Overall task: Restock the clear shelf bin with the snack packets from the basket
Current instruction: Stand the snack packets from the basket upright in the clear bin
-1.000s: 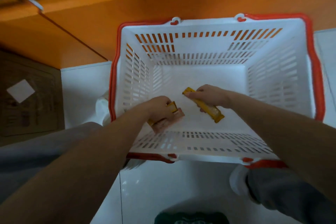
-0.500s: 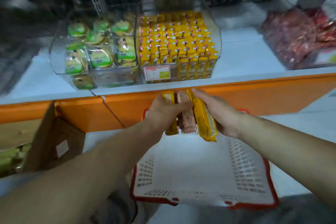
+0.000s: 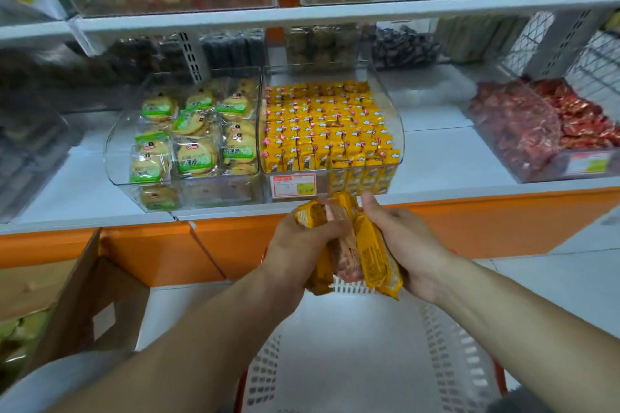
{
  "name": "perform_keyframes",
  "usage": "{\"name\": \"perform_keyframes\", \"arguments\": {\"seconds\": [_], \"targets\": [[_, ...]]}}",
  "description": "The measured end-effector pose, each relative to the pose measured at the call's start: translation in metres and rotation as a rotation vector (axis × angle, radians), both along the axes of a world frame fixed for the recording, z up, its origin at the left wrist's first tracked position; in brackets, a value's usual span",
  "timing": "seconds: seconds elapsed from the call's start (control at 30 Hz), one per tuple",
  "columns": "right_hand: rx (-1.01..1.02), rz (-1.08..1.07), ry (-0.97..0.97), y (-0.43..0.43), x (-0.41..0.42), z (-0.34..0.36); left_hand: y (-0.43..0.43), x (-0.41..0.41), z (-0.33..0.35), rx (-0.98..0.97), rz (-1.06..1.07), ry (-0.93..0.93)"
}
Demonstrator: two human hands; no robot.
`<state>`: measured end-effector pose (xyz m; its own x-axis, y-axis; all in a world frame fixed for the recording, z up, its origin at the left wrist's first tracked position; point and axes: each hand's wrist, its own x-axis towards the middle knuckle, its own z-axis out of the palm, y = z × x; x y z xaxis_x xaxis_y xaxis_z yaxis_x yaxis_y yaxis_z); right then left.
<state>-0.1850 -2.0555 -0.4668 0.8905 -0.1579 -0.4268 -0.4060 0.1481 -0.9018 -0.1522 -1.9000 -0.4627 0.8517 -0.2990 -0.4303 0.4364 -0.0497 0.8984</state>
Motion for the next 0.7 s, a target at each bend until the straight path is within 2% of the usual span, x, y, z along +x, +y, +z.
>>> {"name": "perform_keyframes", "arguments": {"seconds": [0.27, 0.37, 0.7], "targets": [[-0.111, -0.037, -0.106, -0.017, 0.014, -0.006, -0.013, 0.018, -0.007, -0.099, 0.084, 0.096], [-0.152, -0.034, -0.143, -0.023, 0.016, -0.009, -0.015, 0.022, -0.006, -0.098, 0.084, 0.065], [-0.159, 0.049, -0.174, -0.027, 0.017, -0.009, -0.009, 0.023, 0.003, -0.168, -0.109, 0.026]]}}
